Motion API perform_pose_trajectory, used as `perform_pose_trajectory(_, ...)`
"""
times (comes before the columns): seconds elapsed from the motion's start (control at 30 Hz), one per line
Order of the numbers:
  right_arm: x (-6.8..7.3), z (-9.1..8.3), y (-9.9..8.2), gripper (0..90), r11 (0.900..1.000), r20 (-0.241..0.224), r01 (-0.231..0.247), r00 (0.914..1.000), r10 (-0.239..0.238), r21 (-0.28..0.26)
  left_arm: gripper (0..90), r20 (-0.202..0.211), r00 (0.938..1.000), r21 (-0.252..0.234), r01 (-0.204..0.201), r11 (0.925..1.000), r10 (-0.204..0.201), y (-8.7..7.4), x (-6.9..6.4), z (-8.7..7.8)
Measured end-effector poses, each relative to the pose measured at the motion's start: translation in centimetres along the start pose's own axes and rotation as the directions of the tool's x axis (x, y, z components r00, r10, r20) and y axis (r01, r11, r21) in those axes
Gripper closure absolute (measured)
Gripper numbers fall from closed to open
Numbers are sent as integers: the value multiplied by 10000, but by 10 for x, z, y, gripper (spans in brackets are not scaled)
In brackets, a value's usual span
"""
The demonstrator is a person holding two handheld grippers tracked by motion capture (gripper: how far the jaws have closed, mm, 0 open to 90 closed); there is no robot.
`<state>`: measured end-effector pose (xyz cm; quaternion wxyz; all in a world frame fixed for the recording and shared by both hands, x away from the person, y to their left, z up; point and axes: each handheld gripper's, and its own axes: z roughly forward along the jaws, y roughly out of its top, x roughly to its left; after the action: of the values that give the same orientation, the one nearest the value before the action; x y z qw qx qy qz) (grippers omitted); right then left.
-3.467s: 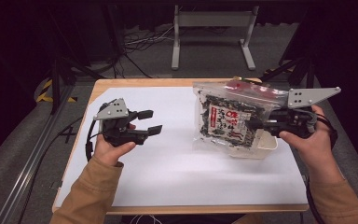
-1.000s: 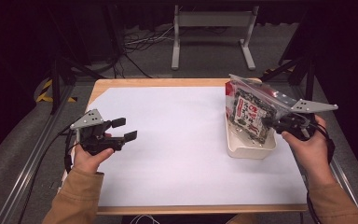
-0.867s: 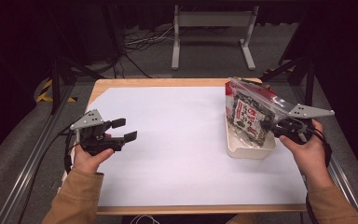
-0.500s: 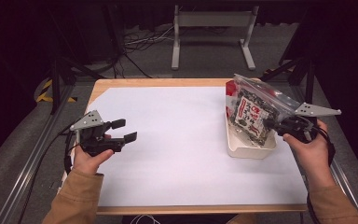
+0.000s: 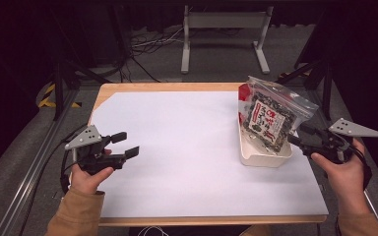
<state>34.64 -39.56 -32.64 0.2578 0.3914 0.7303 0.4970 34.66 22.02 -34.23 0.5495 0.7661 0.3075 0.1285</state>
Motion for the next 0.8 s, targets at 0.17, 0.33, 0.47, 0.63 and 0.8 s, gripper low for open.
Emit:
perform_pose_trajectory(0.17,7,-8,-12,333,10000,-87,-41,10000,41,52,287,82,9999,-156,114,9998,-113,-11,-6,-7)
perform_pose_trajectory(0.33,19,-8,-27,323,9997,-603,239,9979,-235,59,281,148,9999,-109,2,9999,0,-19,-9,-7)
perform_pose_trajectory(0.47,29,-4,-36,319,9986,-1093,528,9927,-518,61,278,220,9998,-162,-18,9999,22,-27,-10,-6)
perform_pose_trajectory(0.63,40,0,-47,319,9978,-1473,662,9870,-648,42,277,285,9996,-431,-42,9991,54,-36,-11,-7)
perform_pose_trajectory(0.8,52,13,-64,322,9975,-1963,692,9784,-645,173,277,260,9991,-354,-327,9988,336,-47,-13,-4)
